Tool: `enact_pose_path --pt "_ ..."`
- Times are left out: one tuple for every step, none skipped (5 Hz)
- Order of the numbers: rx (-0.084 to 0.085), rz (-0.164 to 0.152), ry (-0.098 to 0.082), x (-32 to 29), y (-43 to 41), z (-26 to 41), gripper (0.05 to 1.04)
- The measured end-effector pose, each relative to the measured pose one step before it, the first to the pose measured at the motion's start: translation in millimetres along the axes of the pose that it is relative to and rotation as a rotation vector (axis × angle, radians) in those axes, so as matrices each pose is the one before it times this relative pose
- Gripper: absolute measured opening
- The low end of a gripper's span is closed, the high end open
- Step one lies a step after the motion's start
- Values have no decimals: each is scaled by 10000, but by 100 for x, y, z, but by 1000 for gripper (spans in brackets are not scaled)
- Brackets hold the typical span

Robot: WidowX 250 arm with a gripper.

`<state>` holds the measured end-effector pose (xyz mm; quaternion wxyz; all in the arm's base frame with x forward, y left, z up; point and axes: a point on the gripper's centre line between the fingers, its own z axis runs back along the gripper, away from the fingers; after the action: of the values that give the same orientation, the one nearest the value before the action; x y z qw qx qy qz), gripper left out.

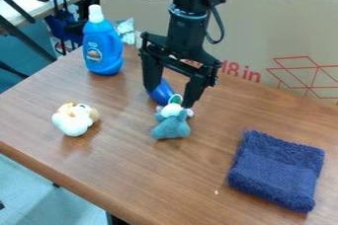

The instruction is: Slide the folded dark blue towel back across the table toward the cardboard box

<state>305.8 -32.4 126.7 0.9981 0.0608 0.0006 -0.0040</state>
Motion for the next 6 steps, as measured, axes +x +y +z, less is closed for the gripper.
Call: enact_pose_path --pt "46 -39 356 -168 -315 -1043 1002" --pt "179 -154 -503 1142 -2964 138 1002" --pt "-83 -1066 -349 1201 -3943 594 1002" --pt "-39 -499 51 552 -2969 -629 1002" --pt "-569 -59 272 127 -1640 -1272 1002" --pt "-684 229 443 96 -976 -1830 1002"
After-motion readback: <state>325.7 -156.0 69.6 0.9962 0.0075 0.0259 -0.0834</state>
